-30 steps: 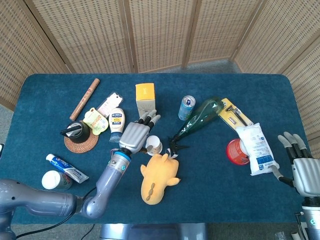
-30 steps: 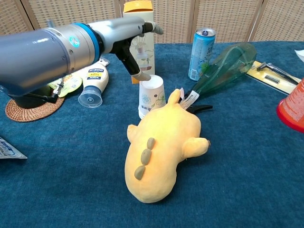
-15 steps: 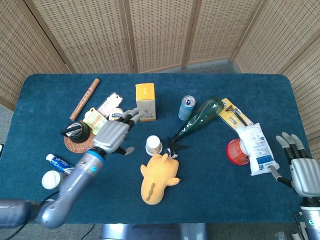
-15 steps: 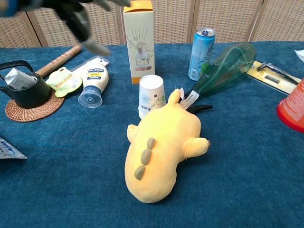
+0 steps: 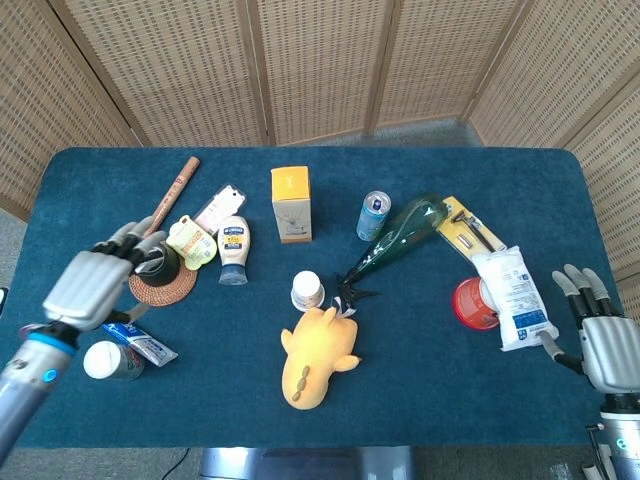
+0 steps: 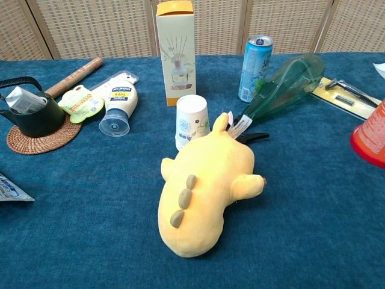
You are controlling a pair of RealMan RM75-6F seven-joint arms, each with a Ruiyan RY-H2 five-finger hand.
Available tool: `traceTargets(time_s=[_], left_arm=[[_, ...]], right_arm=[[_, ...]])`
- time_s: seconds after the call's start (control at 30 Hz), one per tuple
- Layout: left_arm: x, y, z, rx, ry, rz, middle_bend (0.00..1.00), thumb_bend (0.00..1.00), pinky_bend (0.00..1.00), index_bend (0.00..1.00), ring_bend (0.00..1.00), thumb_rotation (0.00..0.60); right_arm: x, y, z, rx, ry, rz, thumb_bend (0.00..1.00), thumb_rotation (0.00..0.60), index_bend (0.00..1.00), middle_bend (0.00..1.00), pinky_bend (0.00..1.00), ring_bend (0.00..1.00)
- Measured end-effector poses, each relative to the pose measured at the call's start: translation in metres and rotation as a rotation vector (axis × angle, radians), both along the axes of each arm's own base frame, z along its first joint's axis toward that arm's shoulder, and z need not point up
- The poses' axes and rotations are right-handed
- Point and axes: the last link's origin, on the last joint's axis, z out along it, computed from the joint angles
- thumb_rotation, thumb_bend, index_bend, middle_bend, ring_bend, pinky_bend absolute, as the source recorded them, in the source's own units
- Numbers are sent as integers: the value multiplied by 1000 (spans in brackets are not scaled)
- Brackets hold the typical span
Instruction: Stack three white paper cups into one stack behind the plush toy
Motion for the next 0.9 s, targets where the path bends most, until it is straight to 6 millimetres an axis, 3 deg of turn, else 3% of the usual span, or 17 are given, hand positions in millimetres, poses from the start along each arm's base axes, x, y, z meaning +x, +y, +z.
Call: traceTargets(time_s=[0.27,0.47,0.67,0.9], left_arm=[[-73,-48,37,127,105,49,0,293,238,82,0,600],[-113,-85,49,231,134,88,0,294,154,82,0,600],[-130,-115,38,305,28,117,0,294,148,81,0,600],[-139,-127,26,336,-38,117,0,294,140,80,0,600]], right_arm=[[0,0,1,-12,-1,-1,336,600,102,0,365,0],[-1,0,3,-18,0,-9,335,600,102,0,365,0],[3,1,2,-15,-1,5,333,600,101,0,365,0],[2,0,0,-7,9,-2,335,600,101,0,365,0]])
